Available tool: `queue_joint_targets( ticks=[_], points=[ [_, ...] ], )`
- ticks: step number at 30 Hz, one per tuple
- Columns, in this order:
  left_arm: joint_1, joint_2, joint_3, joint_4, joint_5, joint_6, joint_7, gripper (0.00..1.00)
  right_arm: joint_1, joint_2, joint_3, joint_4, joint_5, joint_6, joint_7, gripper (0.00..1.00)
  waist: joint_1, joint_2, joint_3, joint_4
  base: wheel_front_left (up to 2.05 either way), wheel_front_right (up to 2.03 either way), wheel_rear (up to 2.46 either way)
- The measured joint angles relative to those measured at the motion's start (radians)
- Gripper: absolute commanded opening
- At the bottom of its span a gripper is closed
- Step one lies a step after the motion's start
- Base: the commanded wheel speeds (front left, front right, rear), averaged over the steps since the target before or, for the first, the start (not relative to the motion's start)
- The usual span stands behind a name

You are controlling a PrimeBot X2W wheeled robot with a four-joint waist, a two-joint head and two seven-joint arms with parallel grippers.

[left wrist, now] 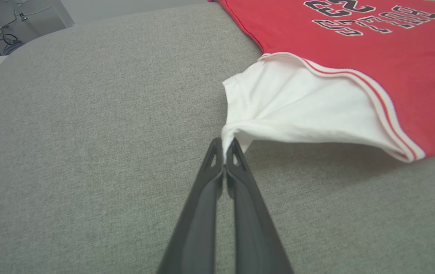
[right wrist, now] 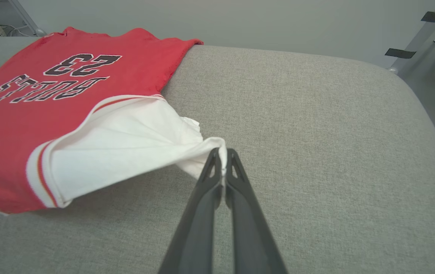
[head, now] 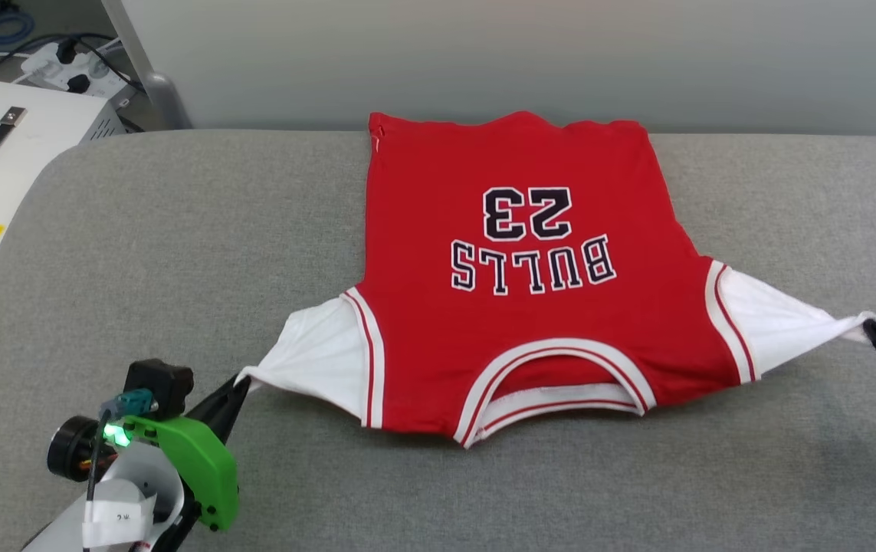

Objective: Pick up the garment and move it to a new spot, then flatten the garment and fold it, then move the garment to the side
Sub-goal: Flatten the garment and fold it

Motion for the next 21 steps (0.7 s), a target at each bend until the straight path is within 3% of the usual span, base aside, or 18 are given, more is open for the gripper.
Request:
queue_joint_targets(
  ticks=[12, 21],
  points=[
    [0.188, 0.074, -0.009, -0.156, -0.065, 0.067, 0.066, 0.0, 0.223, -0.068, -0.008, -0.116, 0.109, 0.0, 0.138, 0.0, 0.0, 0.0, -0.109, 0.0, 0.0, 0.0, 0.0],
    [0.316, 0.115, -0.017, -0.238, -0.121, 0.085, 0.095, 0.0, 0.389, -0.111, -0.055, -0.223, 0.196, 0.0, 0.3, 0.0, 0.0001, 0.0, -0.139, 0.0, 0.0, 0.0, 0.0]
  ],
)
